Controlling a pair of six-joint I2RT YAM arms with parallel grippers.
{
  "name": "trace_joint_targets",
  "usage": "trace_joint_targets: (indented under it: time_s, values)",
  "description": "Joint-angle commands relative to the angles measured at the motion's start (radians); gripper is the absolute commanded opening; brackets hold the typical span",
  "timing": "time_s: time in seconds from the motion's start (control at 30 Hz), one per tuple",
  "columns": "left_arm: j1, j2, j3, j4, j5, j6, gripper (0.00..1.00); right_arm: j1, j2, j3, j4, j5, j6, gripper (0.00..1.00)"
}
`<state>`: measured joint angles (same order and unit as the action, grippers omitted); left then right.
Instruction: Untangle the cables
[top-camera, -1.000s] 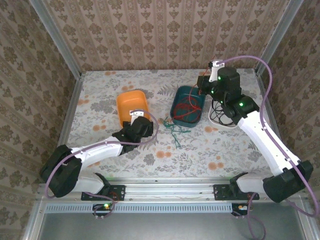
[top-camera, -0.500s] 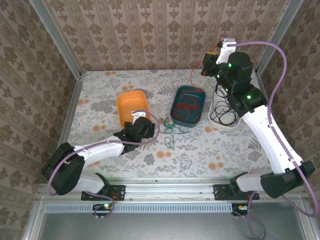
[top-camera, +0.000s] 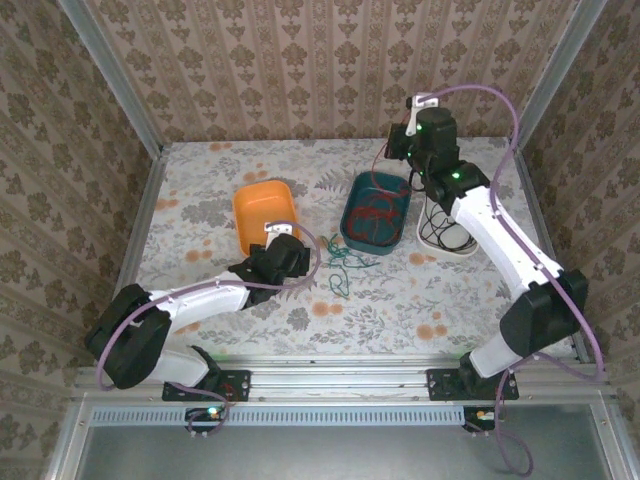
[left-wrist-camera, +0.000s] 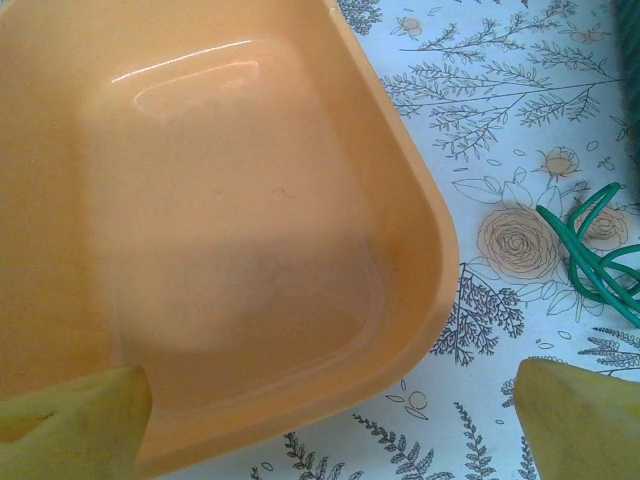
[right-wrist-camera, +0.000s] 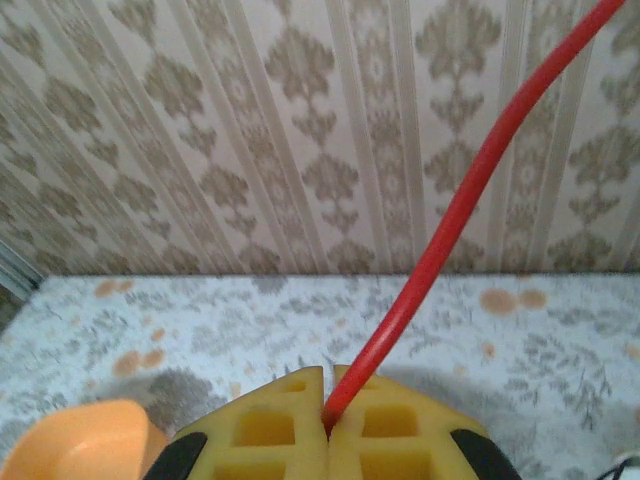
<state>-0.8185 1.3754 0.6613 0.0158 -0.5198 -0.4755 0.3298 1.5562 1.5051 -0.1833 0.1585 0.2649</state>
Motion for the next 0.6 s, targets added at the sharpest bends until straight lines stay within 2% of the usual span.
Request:
trace_joint_targets:
  time_s: [0.0,0.57]
  values:
    - [-0.007,-0.017,0.015,0.003,-0.008,0.009,0.95,-0.002,0.006,-0.002,0.029,0.038,0.013,0.00]
    - [-0.007,-0.016,0.017,-0.004,-0.017,0.003,0.95,0.013,-0.081,0.111,0.061,0.128,-0.102,0.00]
